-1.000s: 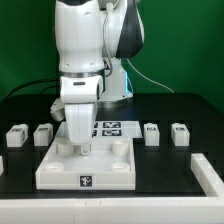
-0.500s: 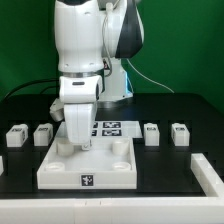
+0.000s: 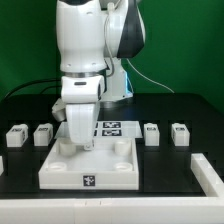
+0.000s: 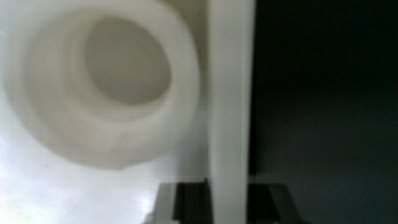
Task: Assemble one leg
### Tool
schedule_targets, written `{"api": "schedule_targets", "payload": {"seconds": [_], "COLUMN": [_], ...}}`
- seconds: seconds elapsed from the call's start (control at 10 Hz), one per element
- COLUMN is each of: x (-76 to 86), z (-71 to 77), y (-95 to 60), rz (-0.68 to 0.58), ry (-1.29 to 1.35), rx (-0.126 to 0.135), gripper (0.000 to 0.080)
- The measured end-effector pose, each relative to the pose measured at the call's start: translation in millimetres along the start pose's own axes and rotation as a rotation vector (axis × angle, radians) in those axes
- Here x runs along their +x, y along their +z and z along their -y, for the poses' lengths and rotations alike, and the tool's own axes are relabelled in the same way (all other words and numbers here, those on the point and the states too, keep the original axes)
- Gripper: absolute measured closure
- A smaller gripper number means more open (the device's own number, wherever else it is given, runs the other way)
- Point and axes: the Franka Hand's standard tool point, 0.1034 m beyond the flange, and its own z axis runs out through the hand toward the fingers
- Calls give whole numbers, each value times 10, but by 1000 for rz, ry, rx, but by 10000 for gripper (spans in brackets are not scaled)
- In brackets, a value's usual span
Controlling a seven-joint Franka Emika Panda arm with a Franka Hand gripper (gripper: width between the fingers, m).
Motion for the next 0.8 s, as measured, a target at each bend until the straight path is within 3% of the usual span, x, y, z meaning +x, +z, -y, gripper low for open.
{"api": "schedule_targets", "payload": {"seconds": [0.5, 0.8], "x": [690, 919], "z": [-197, -421], "y": [8, 5], "rz": [-22, -31], "ry": [-51, -61], "rx": [-6, -8], "gripper": [742, 742]}}
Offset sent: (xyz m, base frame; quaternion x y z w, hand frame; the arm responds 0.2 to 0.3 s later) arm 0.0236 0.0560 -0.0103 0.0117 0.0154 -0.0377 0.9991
